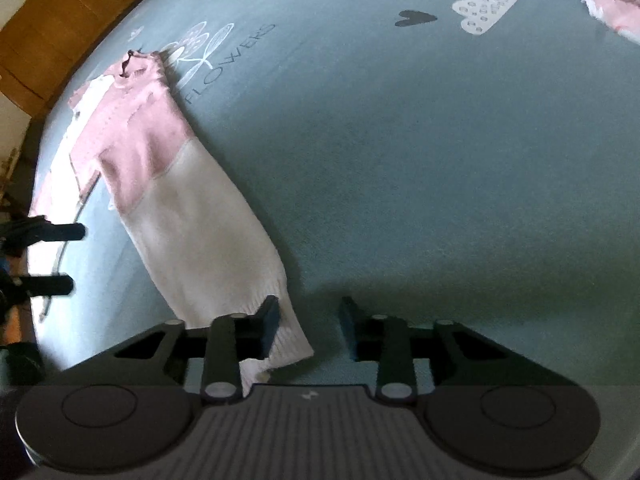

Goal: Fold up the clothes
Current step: 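Lift the white cuff with the right gripper while the left gripper grasps it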

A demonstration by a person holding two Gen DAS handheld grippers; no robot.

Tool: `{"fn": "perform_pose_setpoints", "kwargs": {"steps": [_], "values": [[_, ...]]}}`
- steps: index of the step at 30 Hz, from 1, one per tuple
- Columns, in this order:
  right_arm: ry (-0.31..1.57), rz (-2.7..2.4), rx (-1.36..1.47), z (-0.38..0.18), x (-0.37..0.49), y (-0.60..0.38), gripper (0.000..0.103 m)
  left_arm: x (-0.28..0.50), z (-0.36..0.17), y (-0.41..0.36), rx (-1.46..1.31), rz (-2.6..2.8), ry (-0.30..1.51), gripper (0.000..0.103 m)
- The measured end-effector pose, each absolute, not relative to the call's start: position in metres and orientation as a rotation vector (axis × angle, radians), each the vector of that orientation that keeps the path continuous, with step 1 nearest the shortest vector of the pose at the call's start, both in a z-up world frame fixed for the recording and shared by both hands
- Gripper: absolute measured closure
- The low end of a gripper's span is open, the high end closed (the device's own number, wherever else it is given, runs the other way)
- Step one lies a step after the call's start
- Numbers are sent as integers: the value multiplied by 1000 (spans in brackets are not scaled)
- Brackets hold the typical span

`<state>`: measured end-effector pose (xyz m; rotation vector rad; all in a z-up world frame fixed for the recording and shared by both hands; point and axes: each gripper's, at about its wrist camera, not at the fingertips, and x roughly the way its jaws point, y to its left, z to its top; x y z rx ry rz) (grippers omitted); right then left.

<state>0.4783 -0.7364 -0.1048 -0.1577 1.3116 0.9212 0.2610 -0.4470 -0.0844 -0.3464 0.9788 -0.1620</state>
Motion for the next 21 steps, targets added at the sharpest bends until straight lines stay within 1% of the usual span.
{"fn": "perform_pose_setpoints", "kwargs": {"steps": [8, 9, 10, 11, 12, 17, 21], "values": [[1318, 974, -195, -106, 476, -730, 69, 283, -79, -480, -245, -279, 981, 7], [1317, 974, -213, -107, 474, -730, 73, 286, -78, -483, -242, -287, 980, 7], [1314, 966, -237, -108, 473, -728, 80, 289, -77, -485, -237, -291, 978, 7], [1315, 965, -252, -106, 471, -727, 84, 291, -77, -488, -231, -293, 976, 7], [1324, 963, -248, -105, 472, -725, 97, 294, -76, -491, -225, -295, 975, 7], [1358, 946, -181, -97, 477, -724, 97, 301, -72, -505, -180, -320, 954, 7], [1333, 988, -75, -75, 481, -729, 97, 301, -71, -519, -126, -359, 923, 7]]}}
